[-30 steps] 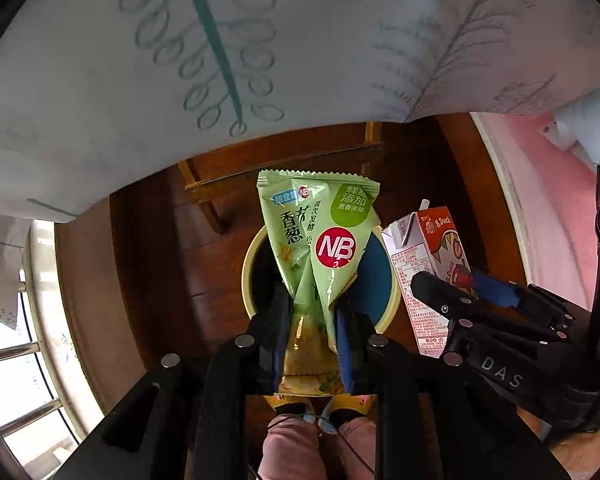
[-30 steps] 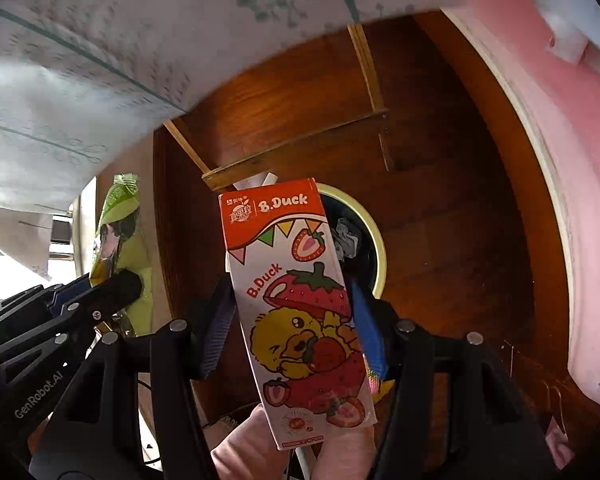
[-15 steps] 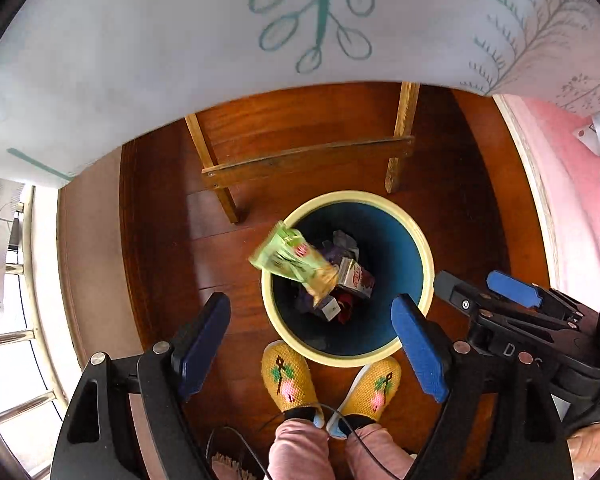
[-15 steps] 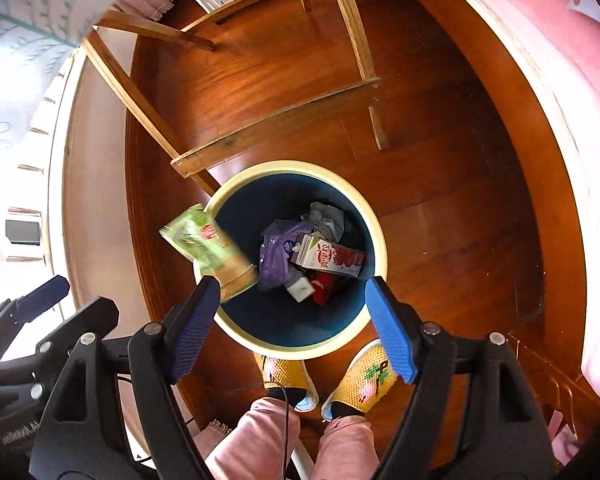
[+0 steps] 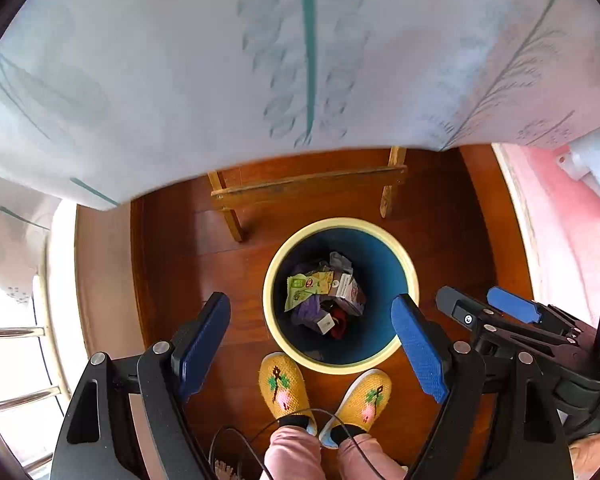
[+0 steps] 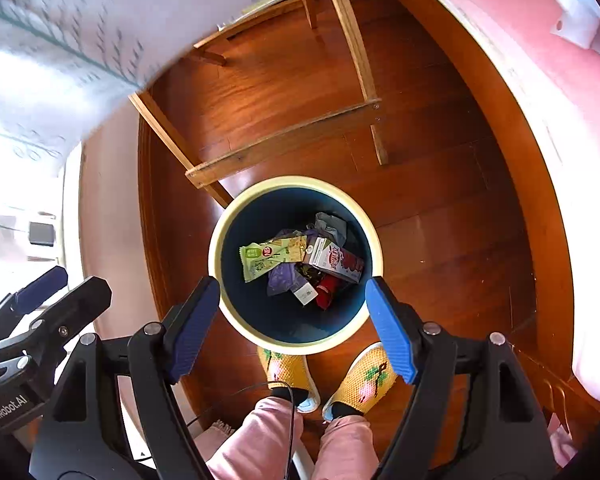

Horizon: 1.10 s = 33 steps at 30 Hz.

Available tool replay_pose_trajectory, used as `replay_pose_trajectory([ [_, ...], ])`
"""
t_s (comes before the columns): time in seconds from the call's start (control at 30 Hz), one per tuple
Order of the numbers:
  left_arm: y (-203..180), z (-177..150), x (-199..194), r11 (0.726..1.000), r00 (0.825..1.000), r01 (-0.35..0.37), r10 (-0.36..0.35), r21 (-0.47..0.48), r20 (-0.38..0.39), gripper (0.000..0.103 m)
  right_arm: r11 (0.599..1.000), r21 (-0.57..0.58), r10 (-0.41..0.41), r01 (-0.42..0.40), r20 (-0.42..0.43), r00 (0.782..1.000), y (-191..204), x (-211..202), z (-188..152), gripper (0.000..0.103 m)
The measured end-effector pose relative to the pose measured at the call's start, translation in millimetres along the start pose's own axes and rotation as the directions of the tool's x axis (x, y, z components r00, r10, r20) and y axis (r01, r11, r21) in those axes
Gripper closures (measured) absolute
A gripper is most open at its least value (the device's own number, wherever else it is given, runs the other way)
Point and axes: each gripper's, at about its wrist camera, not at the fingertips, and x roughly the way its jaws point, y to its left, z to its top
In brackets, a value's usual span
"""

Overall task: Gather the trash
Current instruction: 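Raise both tools back toward the table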

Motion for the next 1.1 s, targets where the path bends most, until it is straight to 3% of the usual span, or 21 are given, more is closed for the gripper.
replay_pose_trajectory([
  [0.23, -12.8, 9.9, -79.0, 1.0, 0.999, 0.013, -0.014, 0.017, 0.05, 0.019, 0.997, 0.046, 0.058, -0.06, 0.052, 0.997, 1.0, -76.0, 6.5, 0.03],
  [0.53, -17.5, 26.6, -215.1, 0.998, 0.982, 0.041, -0.05, 0.054, 0.18, 0.019, 0.996, -0.048, 0.08, -0.072, 0.174, 0.981, 31.3, -211.4, 11.1, 0.025],
  [0.83, -8.7, 61.6, -324.1, 0.995, 0.949, 0.033, -0.061, 0.095, 0.31, 0.016, 0.989, -0.105, 0.128, -0.1, 0.308, 0.943, 71.2, -316.4, 16.6, 0.025],
  [1.1, 8.7, 102.4, -397.1, 0.992, 0.903, -0.007, -0.049, 0.129, 0.427, 0.016, 0.988, -0.141, 0.117, -0.062, 0.427, 0.897, 114.7, -386.0, 35.2, 0.025],
])
